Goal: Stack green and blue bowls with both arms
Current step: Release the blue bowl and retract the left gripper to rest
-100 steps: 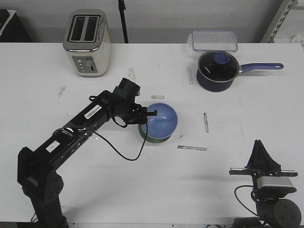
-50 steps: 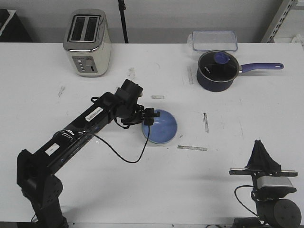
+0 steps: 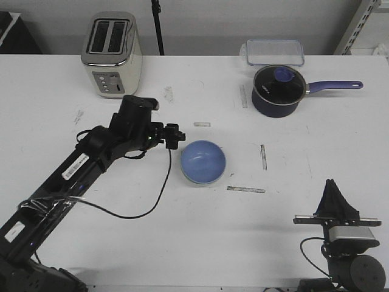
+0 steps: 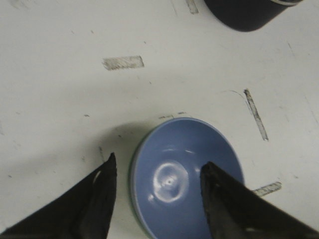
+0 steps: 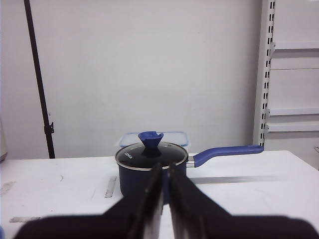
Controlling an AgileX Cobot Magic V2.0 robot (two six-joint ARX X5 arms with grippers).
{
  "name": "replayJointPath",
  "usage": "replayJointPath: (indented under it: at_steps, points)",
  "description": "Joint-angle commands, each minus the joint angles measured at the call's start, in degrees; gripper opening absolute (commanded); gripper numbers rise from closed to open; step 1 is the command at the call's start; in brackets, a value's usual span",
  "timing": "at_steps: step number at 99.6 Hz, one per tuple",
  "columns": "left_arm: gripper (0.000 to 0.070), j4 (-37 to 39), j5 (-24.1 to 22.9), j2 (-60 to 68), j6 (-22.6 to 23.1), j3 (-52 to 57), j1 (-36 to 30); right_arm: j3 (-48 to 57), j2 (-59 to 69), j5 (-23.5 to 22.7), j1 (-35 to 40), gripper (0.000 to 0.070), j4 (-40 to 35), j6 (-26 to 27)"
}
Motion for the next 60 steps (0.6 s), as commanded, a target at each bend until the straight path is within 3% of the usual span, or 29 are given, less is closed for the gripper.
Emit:
replayJointPath:
  at_steps: [1, 17, 34, 43, 49, 60]
  points:
    - [0.0306, 4.2, -1.2, -2.4, 5.6, -2.6, 0.5, 0.3, -0.3, 0.0, 0.0, 0.0010, 0.4, -0.2]
    - [0.0074, 14.0, -2.8, -10.3, 10.3, -13.3, 3.5, 0.3, -0.3, 0.0, 0.0, 0.0010, 0.4, -0.2]
    - [0.0066, 28.0, -2.8, -18.9, 11.6, -26.1, 7.9, 0.3, -0.3, 0.0, 0.0, 0.0010, 0.4, -0.2]
    - [0.0059, 36.0, -2.8, -23.7, 16.2, -33.6, 10.8, 0.3, -0.3, 0.0, 0.0, 0.0010, 0.4, -0.2]
    - [0.0000, 40.5, -2.8, -26.3, 19.7, -37.8, 12.5, 0.3, -0.3, 0.0, 0.0, 0.0010, 0.4, -0.2]
    - [0.0000, 45.9, -2.8, -30.8, 21.7, -44.3, 15.8, 0.3, -0.3, 0.0, 0.0, 0.0010, 0.4, -0.2]
